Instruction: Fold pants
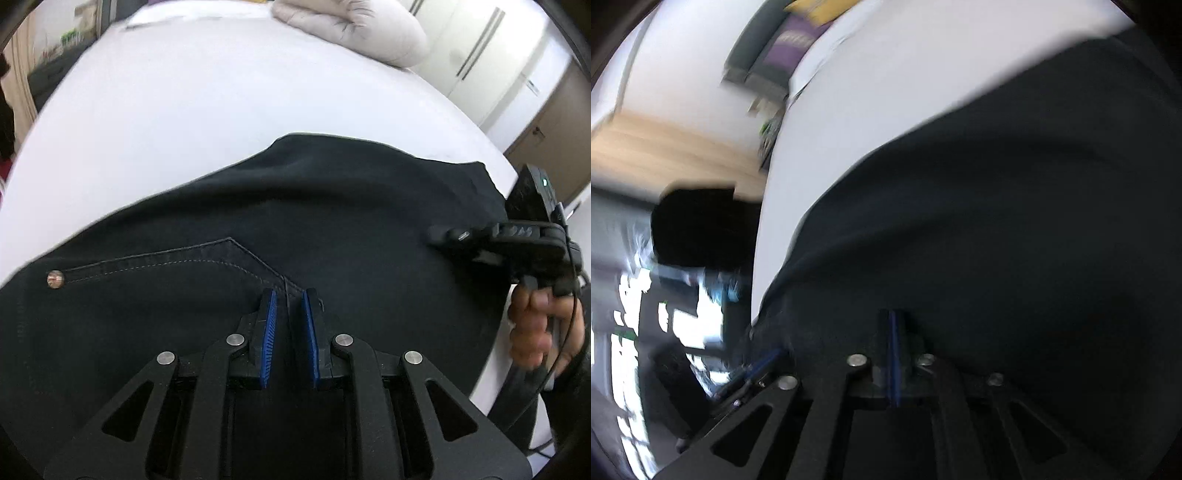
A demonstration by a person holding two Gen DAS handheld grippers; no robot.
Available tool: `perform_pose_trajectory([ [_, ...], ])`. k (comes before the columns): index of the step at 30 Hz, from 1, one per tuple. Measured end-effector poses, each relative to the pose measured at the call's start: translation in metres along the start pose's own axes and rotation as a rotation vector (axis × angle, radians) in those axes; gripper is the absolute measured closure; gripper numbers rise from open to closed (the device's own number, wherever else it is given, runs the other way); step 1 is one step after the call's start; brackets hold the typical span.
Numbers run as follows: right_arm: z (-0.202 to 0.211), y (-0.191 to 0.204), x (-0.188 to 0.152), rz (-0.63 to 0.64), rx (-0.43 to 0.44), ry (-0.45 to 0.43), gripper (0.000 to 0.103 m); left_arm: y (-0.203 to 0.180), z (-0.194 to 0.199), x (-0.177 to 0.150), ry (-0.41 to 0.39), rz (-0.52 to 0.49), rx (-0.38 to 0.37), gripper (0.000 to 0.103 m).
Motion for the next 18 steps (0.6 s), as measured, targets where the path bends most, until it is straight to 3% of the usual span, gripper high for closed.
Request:
perform_pose_trajectory([
  [5,0.082,-0.079,0.060,-0.109,-0.097,-0.197,0.103,0.016,-0.004,0.005,0.004,0.065,-0.091,0.089],
  [7,0.110,-0.113,0.066,-0.163,-0.114,-0.274,0.103,0.021,-0.006,0.007,-0.001,0.095,-0.127,0.089],
  [11,0.177,-0.160,0.094,-0.278,-0.263,-0.467,0.103,0.018,-0.006,0.004,-0.014,0.089,-0.128,0.089],
  [13,0.201,-0.170,0.094,-0.372,-0.295,-0.551,0.103,0.023,-0.004,0.003,-0.018,0.100,-0.133,0.089],
  [15,0.220,-0.158,0.087,-0.374,-0.308,-0.605,0.097,0.023,0.001,0.005,-0.027,0.117,-0.105,0.089],
  [16,0.221,-0.146,0.082,-0.328,-0.273,-0.595,0.097,0.019,0.004,0.005,-0.036,0.120,-0.090,0.089],
  [18,0.198,-0.109,0.067,-0.204,-0.186,-0.499,0.098,0.005,0.013,0.013,-0.071,0.124,-0.133,0.089],
])
Point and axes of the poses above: each gripper's, at about its wrist camera, not at the fingertips, and z roughly against the way its jaws point, y to its left, x to its top, the point moved 1 cm from there along -z, roughly the way its jaws point, and after that the axes turned 6 degrees about z, right-handed, at the moved point
